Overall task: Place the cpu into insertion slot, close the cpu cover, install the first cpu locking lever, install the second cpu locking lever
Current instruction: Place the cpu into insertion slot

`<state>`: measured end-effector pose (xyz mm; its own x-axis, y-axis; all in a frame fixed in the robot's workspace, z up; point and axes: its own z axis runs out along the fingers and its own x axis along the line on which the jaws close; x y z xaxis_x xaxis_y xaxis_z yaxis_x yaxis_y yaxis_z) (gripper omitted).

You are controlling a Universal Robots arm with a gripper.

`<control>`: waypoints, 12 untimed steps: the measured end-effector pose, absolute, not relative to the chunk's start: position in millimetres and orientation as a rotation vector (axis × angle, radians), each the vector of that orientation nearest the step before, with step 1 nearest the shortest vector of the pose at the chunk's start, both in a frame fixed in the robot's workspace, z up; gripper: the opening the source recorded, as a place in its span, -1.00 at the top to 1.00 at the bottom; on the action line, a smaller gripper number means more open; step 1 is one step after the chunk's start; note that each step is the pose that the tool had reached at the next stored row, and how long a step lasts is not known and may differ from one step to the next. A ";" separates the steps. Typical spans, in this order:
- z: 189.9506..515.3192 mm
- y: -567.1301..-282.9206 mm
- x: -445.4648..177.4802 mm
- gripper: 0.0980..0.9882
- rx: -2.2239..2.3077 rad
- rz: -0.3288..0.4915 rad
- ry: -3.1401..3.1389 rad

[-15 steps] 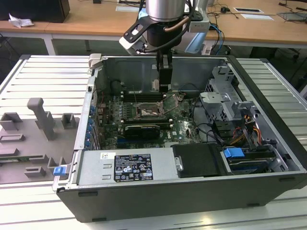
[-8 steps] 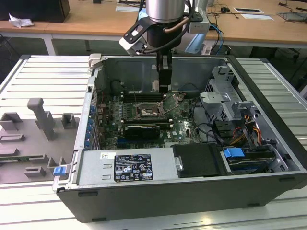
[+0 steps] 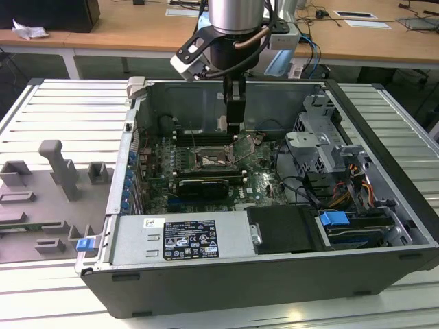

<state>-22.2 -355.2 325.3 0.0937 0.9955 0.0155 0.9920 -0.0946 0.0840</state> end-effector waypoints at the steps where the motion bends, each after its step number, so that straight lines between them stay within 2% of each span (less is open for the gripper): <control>1: 325.0 -355.2 -22.2 0.02 2.285 0.105 2.077; 12: 321.0 -355.2 -22.2 0.02 2.300 0.105 2.060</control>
<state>-22.2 -355.2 321.0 0.1090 0.9939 0.0155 0.9904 -0.1099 0.0841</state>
